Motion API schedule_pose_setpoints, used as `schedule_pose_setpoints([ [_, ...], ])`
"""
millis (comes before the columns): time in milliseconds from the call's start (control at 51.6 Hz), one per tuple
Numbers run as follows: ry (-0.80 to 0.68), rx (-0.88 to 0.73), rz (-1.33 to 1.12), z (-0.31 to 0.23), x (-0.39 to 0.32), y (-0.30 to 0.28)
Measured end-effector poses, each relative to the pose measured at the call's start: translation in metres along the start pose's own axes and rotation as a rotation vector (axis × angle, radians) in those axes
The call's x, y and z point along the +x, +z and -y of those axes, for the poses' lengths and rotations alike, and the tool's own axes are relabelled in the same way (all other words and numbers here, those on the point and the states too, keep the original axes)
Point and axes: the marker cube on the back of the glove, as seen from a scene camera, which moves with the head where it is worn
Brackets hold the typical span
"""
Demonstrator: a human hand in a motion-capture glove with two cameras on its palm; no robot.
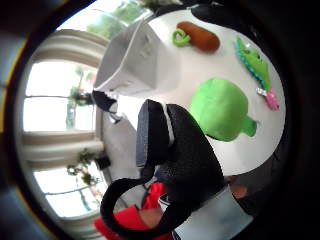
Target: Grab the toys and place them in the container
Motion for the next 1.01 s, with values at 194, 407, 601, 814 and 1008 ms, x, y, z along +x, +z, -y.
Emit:
schedule_pose_setpoints([
  [194, 0.001, 0.006, -0.002, 0.001, 0.0, 0.001],
  [407, -0.002, 0.005, -0.005, 0.002, 0.003, 0.003],
  [601, -0.01, 0.038, 0.04, 0.012, 0.013, 0.012],
  [814, -0.049, -0.061, 0.063, 0.026, 0.018, 0.045],
  [1008, -0.076, -0.215, 0.038, 0.033, 0.013, 0.092],
])
